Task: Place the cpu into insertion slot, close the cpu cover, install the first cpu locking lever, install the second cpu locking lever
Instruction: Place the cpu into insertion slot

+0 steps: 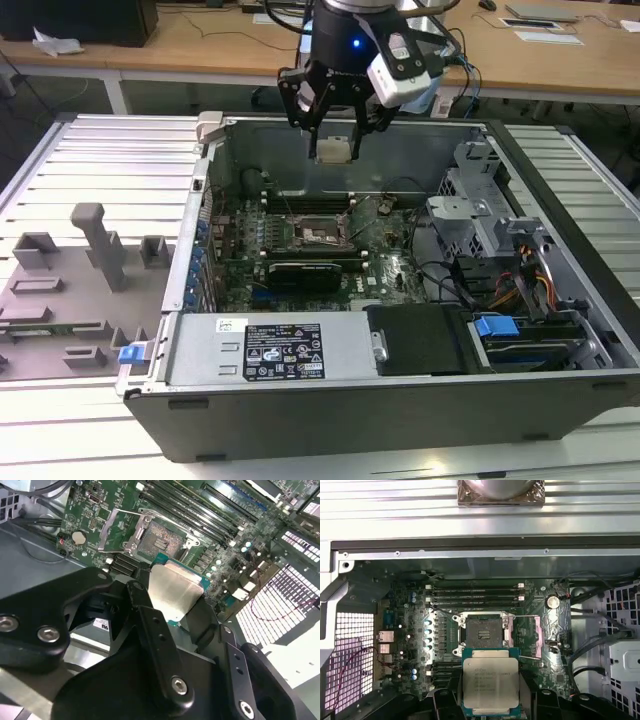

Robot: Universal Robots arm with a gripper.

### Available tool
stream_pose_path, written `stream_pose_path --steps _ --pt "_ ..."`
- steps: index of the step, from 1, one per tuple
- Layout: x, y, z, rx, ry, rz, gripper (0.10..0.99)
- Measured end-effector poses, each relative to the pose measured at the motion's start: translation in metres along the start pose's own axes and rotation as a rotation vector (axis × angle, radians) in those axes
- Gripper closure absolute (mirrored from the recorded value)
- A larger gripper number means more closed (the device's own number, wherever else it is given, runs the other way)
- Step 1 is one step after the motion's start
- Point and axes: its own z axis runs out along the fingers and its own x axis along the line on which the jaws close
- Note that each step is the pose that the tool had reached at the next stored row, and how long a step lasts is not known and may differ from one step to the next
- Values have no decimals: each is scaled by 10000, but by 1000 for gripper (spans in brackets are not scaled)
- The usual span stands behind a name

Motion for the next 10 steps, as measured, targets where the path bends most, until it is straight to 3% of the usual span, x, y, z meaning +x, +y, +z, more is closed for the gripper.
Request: stream_pose_path --steps 6,10 --pt "-2 -13 146 -1 0 1 545" --pt "-4 -26 293 1 0 0 545"
